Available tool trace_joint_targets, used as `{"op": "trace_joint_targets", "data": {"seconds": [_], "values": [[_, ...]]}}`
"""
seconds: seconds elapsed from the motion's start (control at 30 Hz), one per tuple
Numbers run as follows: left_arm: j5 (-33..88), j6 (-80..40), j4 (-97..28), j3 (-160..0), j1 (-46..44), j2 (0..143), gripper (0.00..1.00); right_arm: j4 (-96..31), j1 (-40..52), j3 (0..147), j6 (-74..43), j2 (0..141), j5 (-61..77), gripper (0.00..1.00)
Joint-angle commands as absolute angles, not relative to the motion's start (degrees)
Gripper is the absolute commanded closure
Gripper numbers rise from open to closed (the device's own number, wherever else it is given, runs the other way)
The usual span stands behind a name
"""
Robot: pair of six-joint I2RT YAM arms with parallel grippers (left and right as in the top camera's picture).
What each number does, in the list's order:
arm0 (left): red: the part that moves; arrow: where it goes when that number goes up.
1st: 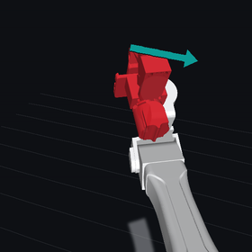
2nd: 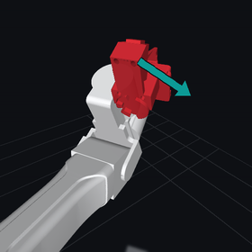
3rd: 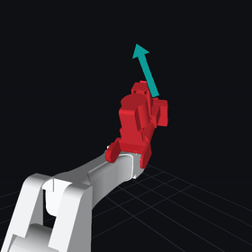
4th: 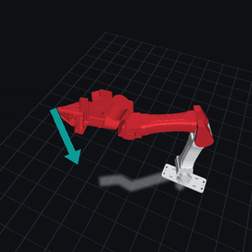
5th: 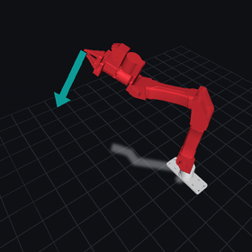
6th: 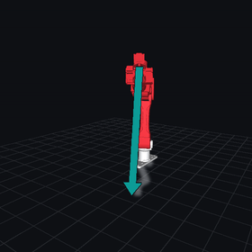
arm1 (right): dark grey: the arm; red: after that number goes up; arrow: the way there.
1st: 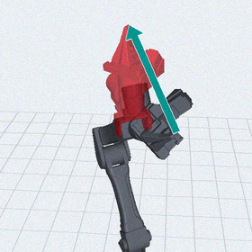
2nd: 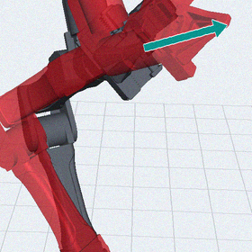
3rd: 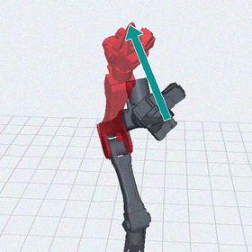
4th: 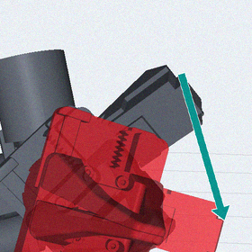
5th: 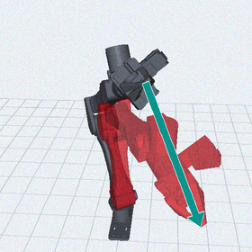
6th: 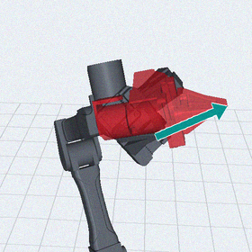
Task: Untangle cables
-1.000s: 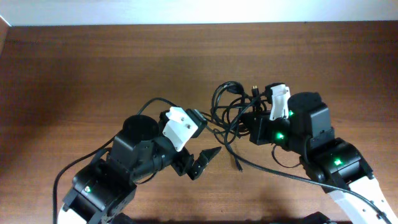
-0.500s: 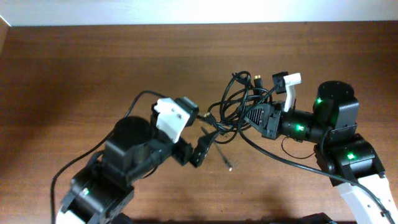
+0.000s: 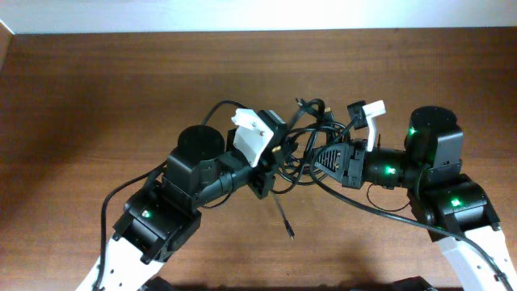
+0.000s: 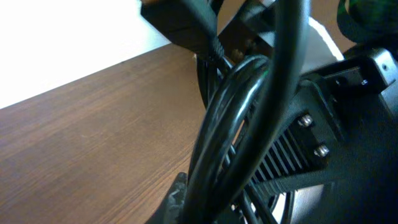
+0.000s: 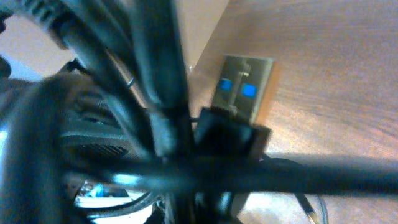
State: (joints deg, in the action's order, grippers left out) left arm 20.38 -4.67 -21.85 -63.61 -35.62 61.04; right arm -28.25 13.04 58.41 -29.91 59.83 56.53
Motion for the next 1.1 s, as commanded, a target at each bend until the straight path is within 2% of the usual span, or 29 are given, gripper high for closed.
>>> {"op": "trace_joint_targets", "data": {"seconds": [0.0,0.03,0.1,0.17,0.3,0.4,0.53,0.57,0.67,0.8,1.07], "values": [[17.8,-4.3,-21.4,-64.6,-35.1,61.5,1.0,-28.1,12.8,58.5,-28.7,59.0,59.4,0.53],[17.2,-4.3,-21.5,-64.6,-35.1,61.5,1.0,-28.1,12.8,58.5,-28.8,59.0,59.4,0.36],[15.7,-4.3,-21.5,-64.6,-35.0,61.5,1.0,-28.4,12.8,58.5,-28.7,59.0,59.4,0.25],[12.7,-4.3,-21.5,-64.6,-35.0,61.3,1.0,-29.7,12.8,58.5,-28.4,59.0,59.4,0.21],[12.1,-4.3,-22.0,-64.6,-32.1,60.2,1.0,-32.0,12.7,58.5,-22.5,59.0,59.2,0.2],[12.2,-4.3,-26.6,-64.6,-27.8,58.4,1.0,-38.5,12.7,58.5,-18.4,59.1,46.2,0.2],[12.2,-4.2,-29.7,-64.6,-27.0,58.3,1.0,-39.2,12.7,58.5,-15.2,59.5,49.1,0.43],[12.2,-4.2,-30.1,-64.6,-27.0,58.5,1.0,-38.6,12.7,58.5,-15.1,59.5,50.7,0.44],[12.8,-4.2,-30.3,-64.6,-27.1,59.2,1.0,-36.2,12.7,58.5,-12.4,59.5,59.3,0.44],[17.1,-4.0,-30.2,-64.6,-27.1,59.7,1.0,-34.9,12.7,58.5,-12.4,59.5,59.8,0.38],[21.9,-3.4,-30.1,-64.6,-27.1,60.5,1.0,-31.2,12.7,58.5,-12.4,59.7,59.5,0.37]]}}
